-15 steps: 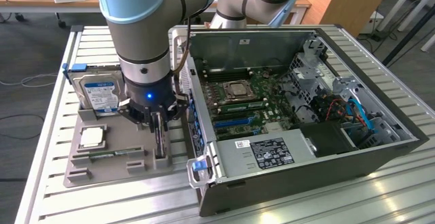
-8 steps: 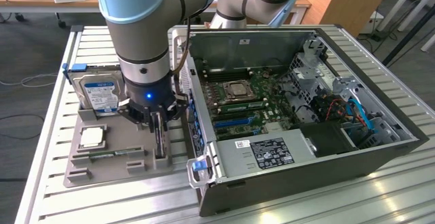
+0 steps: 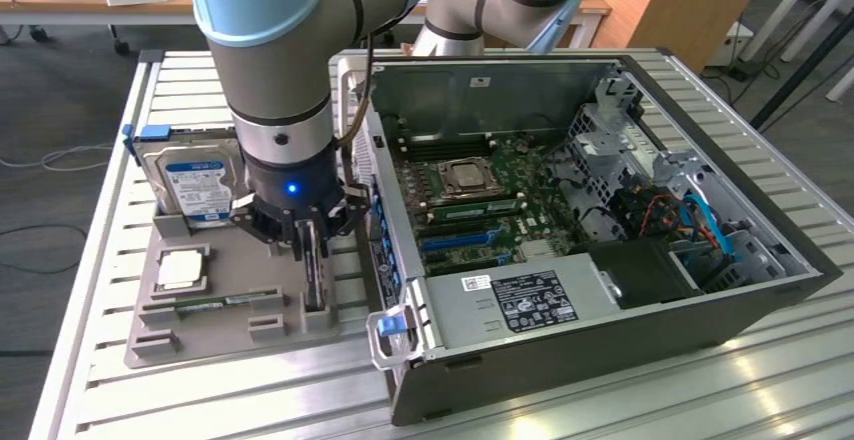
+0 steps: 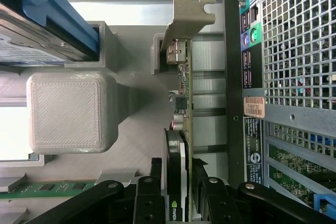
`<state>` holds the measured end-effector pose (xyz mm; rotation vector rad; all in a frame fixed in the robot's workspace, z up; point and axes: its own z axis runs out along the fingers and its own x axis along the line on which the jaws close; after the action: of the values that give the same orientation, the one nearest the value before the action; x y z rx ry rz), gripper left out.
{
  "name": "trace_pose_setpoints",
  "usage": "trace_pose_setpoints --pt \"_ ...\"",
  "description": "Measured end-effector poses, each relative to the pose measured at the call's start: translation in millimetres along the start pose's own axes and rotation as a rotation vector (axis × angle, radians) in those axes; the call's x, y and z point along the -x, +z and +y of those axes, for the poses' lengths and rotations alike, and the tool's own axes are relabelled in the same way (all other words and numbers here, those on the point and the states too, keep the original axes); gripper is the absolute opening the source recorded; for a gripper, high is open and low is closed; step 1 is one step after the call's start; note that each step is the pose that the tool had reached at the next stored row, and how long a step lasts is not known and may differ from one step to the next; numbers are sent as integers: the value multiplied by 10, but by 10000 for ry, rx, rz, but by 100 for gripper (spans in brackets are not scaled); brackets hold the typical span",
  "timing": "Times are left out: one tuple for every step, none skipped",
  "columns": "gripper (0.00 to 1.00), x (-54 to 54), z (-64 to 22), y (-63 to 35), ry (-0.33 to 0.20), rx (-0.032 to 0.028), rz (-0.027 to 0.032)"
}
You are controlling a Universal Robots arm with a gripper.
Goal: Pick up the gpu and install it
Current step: 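Pick up the gpu and move the gpu toward the slot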
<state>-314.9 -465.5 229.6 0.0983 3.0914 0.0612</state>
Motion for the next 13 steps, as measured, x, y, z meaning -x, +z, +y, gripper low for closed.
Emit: trace_pose_setpoints --pt "36 0 0 0 0 0 1" --pt "36 0 0 0 0 0 0" --pt "36 -1 0 -1 0 -1 1" --pt "36 -1 0 0 0 -1 0" --pt "36 -1 0 0 0 0 0" --pt "36 -1 0 0 0 0 0" --pt "35 -1 0 0 0 0 1" --pt "35 -2 0 -1 0 0 2" --pt "28 -2 0 -1 0 -1 1" --pt "27 -2 0 0 0 0 0" --pt "27 -2 0 0 0 0 0" --pt "27 -2 0 0 0 0 0" --pt "27 -2 0 0 0 -1 0"
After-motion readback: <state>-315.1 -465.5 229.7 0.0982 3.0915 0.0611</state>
